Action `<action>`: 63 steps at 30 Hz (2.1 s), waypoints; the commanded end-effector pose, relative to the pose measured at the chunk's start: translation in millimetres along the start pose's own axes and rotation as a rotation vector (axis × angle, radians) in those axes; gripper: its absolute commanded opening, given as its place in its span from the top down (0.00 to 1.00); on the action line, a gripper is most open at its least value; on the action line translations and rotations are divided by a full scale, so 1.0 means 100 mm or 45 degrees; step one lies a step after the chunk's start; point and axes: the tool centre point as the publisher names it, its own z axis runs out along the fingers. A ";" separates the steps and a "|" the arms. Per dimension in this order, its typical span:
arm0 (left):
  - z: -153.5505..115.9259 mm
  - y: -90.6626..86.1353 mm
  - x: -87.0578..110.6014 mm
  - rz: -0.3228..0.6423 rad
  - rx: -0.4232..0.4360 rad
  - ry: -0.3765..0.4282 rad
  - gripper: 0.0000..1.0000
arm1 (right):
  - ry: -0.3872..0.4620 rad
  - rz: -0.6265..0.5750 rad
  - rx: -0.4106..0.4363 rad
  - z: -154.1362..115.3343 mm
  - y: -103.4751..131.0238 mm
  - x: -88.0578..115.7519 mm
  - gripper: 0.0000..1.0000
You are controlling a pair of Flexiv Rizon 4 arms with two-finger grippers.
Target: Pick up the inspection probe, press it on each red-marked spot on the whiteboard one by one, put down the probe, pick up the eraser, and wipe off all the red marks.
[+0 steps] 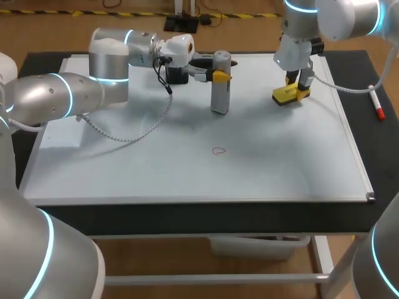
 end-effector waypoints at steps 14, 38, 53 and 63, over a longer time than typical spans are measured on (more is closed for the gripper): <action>-0.23 -0.33 0.07 0.063 -0.007 -0.031 1.00 | 0.004 -0.001 0.003 -0.01 0.00 0.00 1.00; -1.41 -0.64 0.23 0.124 -0.033 -0.367 1.00 | 0.004 -0.001 0.003 -0.01 0.00 0.00 1.00; -2.06 -0.71 0.36 0.142 -0.031 -0.533 1.00 | 0.004 -0.001 0.003 -0.01 0.00 0.00 1.00; -2.45 -0.73 0.42 0.152 -0.019 -0.636 1.00 | 0.004 -0.001 0.003 -0.01 0.00 0.00 1.00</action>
